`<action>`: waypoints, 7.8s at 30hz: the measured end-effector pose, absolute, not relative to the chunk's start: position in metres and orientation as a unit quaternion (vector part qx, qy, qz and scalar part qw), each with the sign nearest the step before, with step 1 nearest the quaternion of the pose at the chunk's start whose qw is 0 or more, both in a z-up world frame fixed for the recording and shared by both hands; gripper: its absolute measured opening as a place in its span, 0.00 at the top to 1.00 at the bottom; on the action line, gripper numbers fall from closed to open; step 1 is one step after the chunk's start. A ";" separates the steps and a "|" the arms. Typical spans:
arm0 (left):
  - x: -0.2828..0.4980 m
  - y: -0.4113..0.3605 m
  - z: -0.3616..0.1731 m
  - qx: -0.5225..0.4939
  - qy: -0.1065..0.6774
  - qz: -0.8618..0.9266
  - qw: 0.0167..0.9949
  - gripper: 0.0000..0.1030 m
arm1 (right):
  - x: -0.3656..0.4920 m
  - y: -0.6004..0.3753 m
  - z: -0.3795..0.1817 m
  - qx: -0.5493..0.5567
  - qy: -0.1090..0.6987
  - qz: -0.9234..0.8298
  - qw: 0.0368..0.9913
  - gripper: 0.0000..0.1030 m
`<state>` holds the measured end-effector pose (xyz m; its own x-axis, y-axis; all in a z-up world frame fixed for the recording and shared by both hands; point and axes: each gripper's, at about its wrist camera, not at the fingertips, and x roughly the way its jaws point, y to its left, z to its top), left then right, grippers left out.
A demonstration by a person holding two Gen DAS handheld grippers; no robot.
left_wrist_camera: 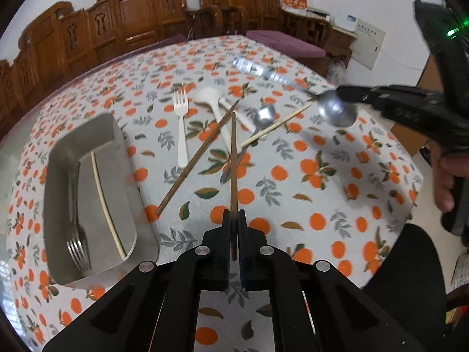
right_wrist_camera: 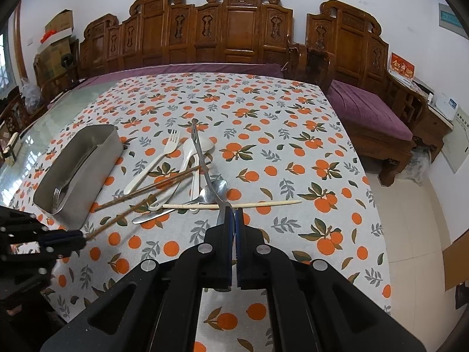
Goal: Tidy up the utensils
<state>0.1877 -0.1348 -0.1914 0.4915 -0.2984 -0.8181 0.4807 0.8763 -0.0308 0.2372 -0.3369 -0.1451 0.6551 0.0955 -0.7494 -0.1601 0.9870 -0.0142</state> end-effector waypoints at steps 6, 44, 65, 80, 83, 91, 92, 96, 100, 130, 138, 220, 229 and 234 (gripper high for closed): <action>0.187 -0.132 -0.162 0.107 0.425 -0.224 0.870 0.97 | 0.236 -0.335 -0.143 -0.040 0.407 0.072 0.910 0.98; 0.221 0.007 -0.178 0.060 0.458 -0.073 0.884 0.97 | 0.248 -0.200 -0.130 -0.061 0.400 0.165 0.900 0.98; 0.219 0.016 -0.168 0.028 0.441 -0.094 0.892 0.89 | 0.256 -0.154 -0.134 -0.061 0.418 0.187 0.887 0.98; 0.212 0.072 -0.149 0.014 0.396 -0.050 0.917 0.52 | 0.282 -0.091 -0.158 -0.071 0.455 0.183 0.869 0.98; 0.212 0.080 -0.151 0.008 0.397 -0.048 0.917 0.52 | 0.284 -0.082 -0.164 -0.080 0.462 0.180 0.865 0.98; 0.208 0.094 -0.149 -0.003 0.392 -0.043 0.919 0.51 | 0.283 -0.076 -0.174 -0.054 0.470 0.216 0.854 0.94; 0.208 0.094 -0.149 -0.003 0.391 -0.043 0.919 0.51 | 0.282 -0.076 -0.175 -0.049 0.473 0.221 0.852 0.93; 0.208 0.094 -0.149 -0.004 0.390 -0.045 0.920 0.50 | 0.278 -0.080 -0.175 -0.029 0.470 0.247 0.847 0.90; 0.206 0.086 -0.148 0.002 0.388 -0.051 0.920 0.49 | 0.273 -0.090 -0.165 -0.015 0.453 0.267 0.850 0.90; 0.215 -0.078 -0.152 0.094 0.412 -0.167 0.891 0.43 | 0.206 -0.308 -0.131 0.012 0.396 0.171 0.902 0.77; 0.245 -0.120 -0.191 0.106 0.466 -0.194 0.857 0.58 | 0.212 -0.326 -0.129 0.035 0.393 0.167 0.904 0.77; 0.218 -0.074 -0.154 0.040 0.395 -0.252 0.882 0.96 | 0.327 -0.349 -0.225 0.034 0.539 -0.045 0.840 0.68; 0.215 -0.077 -0.152 0.043 0.393 -0.256 0.882 0.96 | 0.320 -0.361 -0.227 0.057 0.548 -0.058 0.832 0.74; 0.215 -0.074 -0.150 0.040 0.391 -0.256 0.883 0.96 | 0.318 -0.367 -0.226 0.064 0.540 -0.069 0.837 0.85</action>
<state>0.2154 -0.0744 -0.1504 0.5629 -0.4209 -0.7113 0.4836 0.8656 -0.1295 0.3185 -0.3670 -0.2263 0.4078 -0.0463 -0.9119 0.1849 0.9822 0.0329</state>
